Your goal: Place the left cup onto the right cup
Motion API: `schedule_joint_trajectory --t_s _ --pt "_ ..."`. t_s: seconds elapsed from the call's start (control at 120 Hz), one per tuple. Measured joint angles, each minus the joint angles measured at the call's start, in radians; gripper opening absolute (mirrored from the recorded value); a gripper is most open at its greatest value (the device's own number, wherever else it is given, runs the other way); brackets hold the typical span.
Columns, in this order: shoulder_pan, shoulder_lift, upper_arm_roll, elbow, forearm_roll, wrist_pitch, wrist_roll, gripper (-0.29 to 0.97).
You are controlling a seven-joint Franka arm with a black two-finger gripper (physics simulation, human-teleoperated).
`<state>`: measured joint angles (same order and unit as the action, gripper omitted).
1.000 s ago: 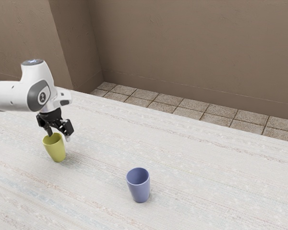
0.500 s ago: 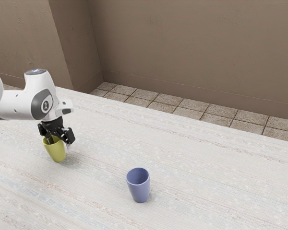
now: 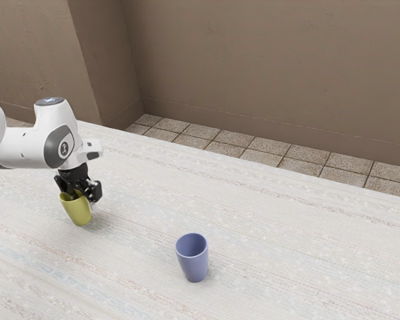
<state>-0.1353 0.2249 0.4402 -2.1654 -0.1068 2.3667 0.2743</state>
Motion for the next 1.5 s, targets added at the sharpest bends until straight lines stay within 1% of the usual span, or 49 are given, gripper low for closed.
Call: schedule_joint_trajectory --t_s 0.225,0.467,0.617,1.042,1.325,1.375,1.5 --pt "0.000 0.002 0.004 -0.011 -0.002 0.001 0.000 0.19" --pt "0.000 0.001 0.009 -0.012 -0.002 0.002 -0.001 0.00" --pt "0.000 0.001 0.009 -0.012 0.003 0.003 -0.005 -0.07" --pt "-0.002 -0.006 0.010 -0.011 0.014 0.004 -0.026 -0.10" --pt "-0.025 -0.033 0.009 -0.005 0.026 -0.005 -0.042 -0.11" --pt "-0.039 -0.045 0.008 -0.004 0.039 -0.008 -0.047 -0.11" --pt "-0.098 -0.115 0.002 0.009 0.115 -0.053 -0.079 -0.11"
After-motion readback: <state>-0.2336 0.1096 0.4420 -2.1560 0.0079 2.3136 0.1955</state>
